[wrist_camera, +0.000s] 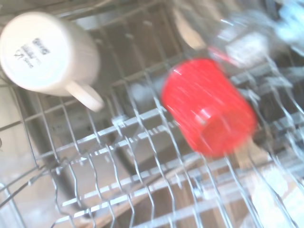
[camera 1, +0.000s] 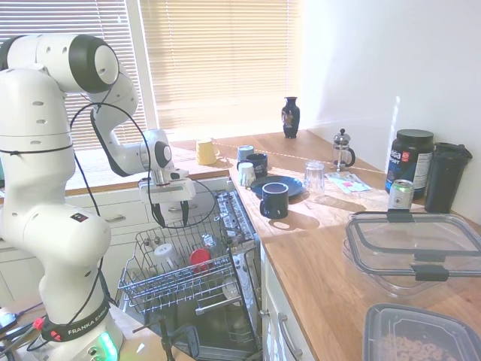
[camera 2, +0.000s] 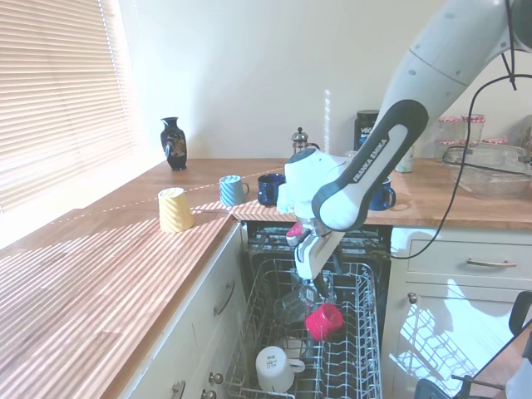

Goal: Unload the white mug from the dishwasher

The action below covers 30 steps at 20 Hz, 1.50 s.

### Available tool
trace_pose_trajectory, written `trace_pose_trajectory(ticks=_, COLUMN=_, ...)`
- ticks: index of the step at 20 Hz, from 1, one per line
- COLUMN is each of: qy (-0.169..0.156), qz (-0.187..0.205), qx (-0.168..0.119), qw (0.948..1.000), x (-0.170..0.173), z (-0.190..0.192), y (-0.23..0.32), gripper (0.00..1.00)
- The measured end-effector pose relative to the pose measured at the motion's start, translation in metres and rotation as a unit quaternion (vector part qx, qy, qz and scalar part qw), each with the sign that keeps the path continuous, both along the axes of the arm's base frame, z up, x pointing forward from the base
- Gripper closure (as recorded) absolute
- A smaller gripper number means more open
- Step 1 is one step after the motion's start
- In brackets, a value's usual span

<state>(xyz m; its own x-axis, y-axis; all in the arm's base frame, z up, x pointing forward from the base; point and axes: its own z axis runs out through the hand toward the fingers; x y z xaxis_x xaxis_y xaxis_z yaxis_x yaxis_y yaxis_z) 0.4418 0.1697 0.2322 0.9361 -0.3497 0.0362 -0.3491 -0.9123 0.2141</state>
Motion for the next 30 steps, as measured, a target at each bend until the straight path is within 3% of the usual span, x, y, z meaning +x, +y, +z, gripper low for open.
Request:
trace_pose_trajectory(ticks=7, qy=0.013, qz=0.079, qx=-0.004, qw=0.9968, x=-0.005, z=-0.065, y=0.027, gripper=0.0)
trace_pose_trajectory(ticks=14, qy=0.031, qz=0.157, qx=-0.02, qw=0.987, x=-0.002, z=-0.102, y=0.055, gripper=0.0)
trace_pose_trajectory(ticks=23, qy=0.052, qz=0.201, qx=-0.025, qw=0.9778, x=0.013, z=-0.148, y=0.095, gripper=0.0)
trace_pose_trajectory(ticks=30, qy=0.075, qz=0.217, qx=-0.017, qw=0.9732, x=0.013, z=-0.205, y=0.115, gripper=0.0)
